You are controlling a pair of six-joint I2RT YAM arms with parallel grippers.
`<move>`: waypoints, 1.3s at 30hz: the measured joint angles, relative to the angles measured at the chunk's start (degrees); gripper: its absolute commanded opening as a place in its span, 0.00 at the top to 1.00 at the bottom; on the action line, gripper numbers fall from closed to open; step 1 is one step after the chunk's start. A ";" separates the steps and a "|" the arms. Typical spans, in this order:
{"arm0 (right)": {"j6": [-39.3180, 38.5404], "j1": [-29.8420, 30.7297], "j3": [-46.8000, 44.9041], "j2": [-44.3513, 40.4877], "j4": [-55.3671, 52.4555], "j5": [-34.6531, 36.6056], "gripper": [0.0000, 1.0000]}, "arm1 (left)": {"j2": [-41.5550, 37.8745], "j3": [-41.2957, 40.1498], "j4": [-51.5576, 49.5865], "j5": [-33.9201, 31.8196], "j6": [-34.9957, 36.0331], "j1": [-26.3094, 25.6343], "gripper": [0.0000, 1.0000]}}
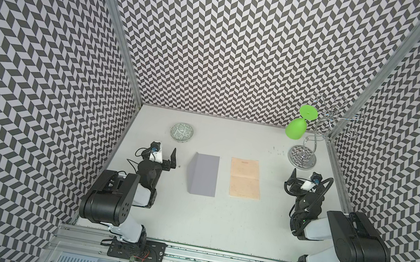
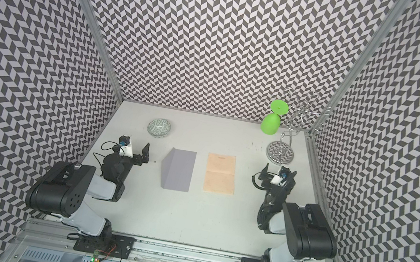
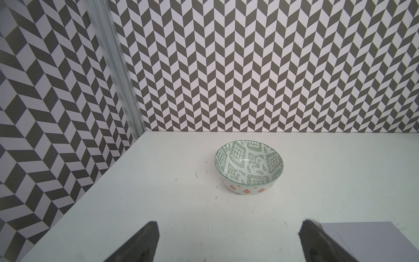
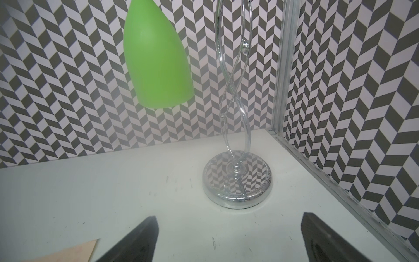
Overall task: Fold the letter paper in half and place it into the envelope
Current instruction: Fold the letter paper at the center of the board.
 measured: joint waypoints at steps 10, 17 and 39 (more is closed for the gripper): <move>-0.70 1.84 -2.95 -16.68 -1.25 0.59 0.01 | -7.56 16.11 -24.98 -0.87 -1.18 -1.05 0.01; 9.49 2.84 30.40 -16.94 -39.65 2.12 0.01 | -8.76 31.93 -40.37 -1.99 -3.08 -11.10 0.01; 8.04 12.63 43.54 -9.31 -84.04 -14.10 0.03 | 31.56 68.19 -64.61 10.03 -11.13 -35.45 0.31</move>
